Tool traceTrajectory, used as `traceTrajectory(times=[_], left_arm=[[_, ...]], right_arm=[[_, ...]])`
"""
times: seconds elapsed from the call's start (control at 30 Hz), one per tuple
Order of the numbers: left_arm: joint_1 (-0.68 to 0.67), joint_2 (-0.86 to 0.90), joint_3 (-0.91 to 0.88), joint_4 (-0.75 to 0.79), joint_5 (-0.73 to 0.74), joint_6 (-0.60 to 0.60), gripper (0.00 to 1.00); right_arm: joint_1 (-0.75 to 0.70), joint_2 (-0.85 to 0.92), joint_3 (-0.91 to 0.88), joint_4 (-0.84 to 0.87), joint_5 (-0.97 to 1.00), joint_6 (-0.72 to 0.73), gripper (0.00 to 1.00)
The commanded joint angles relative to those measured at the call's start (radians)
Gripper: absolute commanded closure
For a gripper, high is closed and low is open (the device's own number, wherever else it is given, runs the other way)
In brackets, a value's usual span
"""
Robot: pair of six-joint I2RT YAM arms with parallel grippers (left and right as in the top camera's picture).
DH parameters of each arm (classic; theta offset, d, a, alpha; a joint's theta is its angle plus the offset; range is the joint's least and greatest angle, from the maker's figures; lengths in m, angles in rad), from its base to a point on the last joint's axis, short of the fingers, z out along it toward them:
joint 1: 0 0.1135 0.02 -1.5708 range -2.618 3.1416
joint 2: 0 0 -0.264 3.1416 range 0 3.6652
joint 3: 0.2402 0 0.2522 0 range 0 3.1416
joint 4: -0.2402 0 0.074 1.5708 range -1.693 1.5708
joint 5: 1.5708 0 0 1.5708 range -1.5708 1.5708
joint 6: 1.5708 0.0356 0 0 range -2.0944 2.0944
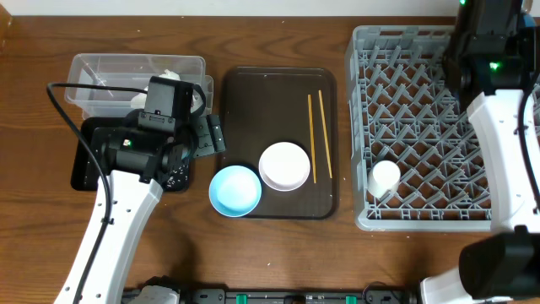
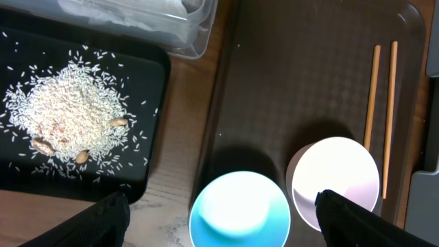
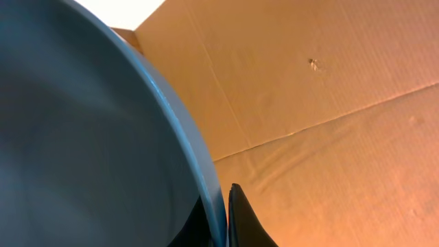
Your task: Sort waste into correct bins and load items into the dishwasher rack
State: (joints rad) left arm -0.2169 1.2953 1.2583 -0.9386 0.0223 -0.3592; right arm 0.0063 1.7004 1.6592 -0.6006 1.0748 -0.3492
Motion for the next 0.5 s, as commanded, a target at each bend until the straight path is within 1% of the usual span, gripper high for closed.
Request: traceTrajectory(times=[0.0,0.17,0.23,0.3,0.47], left_arm=[[0.004,0.006,0.015,-0.003,-0.008,0.01,0.11],[0.004,0.006,0.015,-0.003,-0.009,0.01,0.11],[0.004,0.006,0.015,-0.003,-0.008,0.01,0.11],[0.004,0.006,0.015,-0.003,-0.008,0.01,0.11],[0.004,0.006,0.015,-0.003,-0.009,0.01,0.11]], right_arm=[[-0.024,0.01,0.009,0.054,0.008,-0.141,0.99],[-0.037,0.013,0.009,0.196,0.003,-0.286,0.99],[-0.042,0.013,0.009,0.233,-0.038,-0.332,0.99],[-0.05,0.015,0.009,0.243,-0.069,-0.349,0.99],[-0.065,0.035,0.008,0.246,-0.073,-0.349,0.99]])
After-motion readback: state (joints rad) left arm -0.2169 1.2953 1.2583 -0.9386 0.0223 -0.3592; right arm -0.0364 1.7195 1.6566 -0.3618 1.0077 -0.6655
